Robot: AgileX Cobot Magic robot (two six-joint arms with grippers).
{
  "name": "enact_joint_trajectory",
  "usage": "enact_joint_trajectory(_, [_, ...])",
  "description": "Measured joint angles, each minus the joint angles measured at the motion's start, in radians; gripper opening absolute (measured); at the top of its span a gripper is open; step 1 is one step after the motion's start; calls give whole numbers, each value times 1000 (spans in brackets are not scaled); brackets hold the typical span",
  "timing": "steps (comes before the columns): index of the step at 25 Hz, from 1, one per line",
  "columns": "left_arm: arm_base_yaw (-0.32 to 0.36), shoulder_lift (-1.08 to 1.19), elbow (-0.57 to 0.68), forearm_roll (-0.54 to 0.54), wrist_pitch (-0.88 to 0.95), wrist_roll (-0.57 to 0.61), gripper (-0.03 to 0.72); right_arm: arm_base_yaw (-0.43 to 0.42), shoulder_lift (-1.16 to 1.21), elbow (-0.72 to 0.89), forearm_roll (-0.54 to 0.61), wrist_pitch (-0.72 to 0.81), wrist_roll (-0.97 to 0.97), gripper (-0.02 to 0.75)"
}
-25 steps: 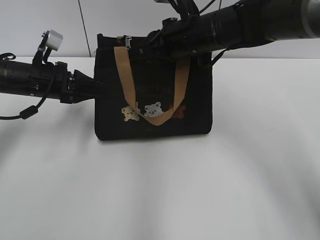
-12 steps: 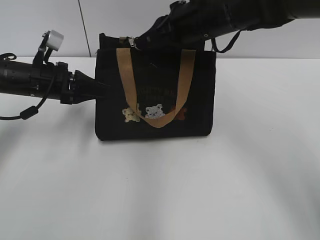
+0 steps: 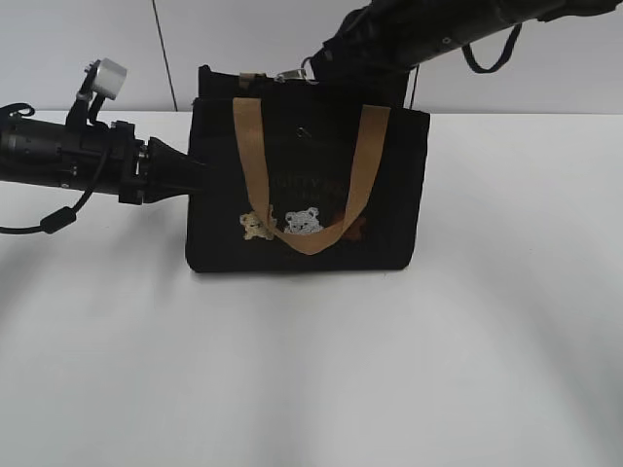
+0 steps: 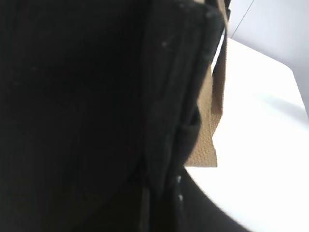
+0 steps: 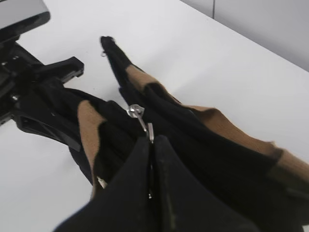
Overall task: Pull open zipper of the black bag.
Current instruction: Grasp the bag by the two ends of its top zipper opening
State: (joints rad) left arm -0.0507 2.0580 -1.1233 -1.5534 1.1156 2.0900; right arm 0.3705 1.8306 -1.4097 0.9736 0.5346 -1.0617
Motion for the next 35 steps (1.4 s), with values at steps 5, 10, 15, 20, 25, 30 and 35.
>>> enact_joint_trajectory(5, [-4,0,0,-4,6,0,26,-71,-3,0,-66,33,92,-15])
enact_joint_trajectory(10, [-4,0,0,-4,-2,0,26,-152,-4,0,-112,79,122,-15])
enact_joint_trajectory(15, [-4,0,0,-4,-4,0,26,-212,-29,0,-159,121,152,-15])
enact_joint_trajectory(20, [-4,0,0,-4,-8,0,25,-251,-50,0,-201,143,176,-15])
enact_joint_trajectory(25, [-4,0,0,0,-8,0,25,-252,-50,0,-269,165,212,-15])
enact_joint_trajectory(30, [-4,0,0,9,-10,-38,25,-252,-50,0,-275,173,224,-15])
enact_joint_trajectory(35, [-4,0,0,18,-68,-183,31,-253,-60,0,-257,204,226,179])
